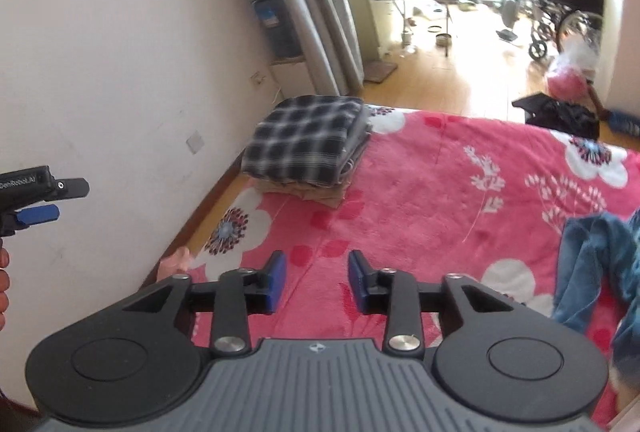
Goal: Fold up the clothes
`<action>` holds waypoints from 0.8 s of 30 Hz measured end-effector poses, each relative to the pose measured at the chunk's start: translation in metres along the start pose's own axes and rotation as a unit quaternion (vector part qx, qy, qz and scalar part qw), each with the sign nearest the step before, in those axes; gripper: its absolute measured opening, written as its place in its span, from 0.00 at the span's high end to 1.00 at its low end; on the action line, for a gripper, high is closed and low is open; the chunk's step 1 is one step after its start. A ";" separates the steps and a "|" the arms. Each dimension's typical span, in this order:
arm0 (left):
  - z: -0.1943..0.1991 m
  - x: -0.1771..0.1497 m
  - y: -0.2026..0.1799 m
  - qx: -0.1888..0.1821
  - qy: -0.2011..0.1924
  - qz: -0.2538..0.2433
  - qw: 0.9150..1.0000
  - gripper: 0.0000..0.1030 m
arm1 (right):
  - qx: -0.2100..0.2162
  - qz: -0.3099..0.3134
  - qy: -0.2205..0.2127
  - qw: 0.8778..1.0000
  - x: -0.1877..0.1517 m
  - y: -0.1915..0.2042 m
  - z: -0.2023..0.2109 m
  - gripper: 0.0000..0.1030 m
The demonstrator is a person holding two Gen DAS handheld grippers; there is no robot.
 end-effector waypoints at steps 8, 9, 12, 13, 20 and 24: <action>0.005 0.008 -0.006 -0.046 -0.006 -0.042 0.998 0.04 | -0.022 0.009 0.010 1.000 0.022 0.041 -0.012 0.58; 0.004 0.012 -0.006 -0.052 -0.006 -0.055 0.997 0.03 | -0.028 0.009 0.012 0.999 0.026 0.049 -0.014 0.55; 0.005 0.020 -0.006 -0.079 -0.001 -0.082 0.993 0.01 | -0.058 0.016 0.017 0.998 0.036 0.073 -0.014 0.52; 0.005 0.024 -0.006 -0.091 0.000 -0.093 0.992 0.01 | -0.069 0.021 0.019 0.997 0.038 0.080 -0.012 0.51; -0.003 0.045 -0.013 -0.143 0.009 -0.175 0.974 0.00 | -0.146 -0.040 0.007 0.988 0.038 0.114 0.000 0.46; 0.000 0.042 -0.010 -0.139 0.014 -0.168 0.976 0.00 | -0.150 -0.071 0.003 0.986 0.031 0.122 0.008 0.42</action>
Point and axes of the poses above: each gripper's, at about its wrist camera, not at the fingertips, and z roughly against the way its jaws point, y to its left, x to its top, the point moved 5 cm from there along -z, roughly the way its jaws point, and after that the axes turned 15 degrees about z, right-handed, at the moved point
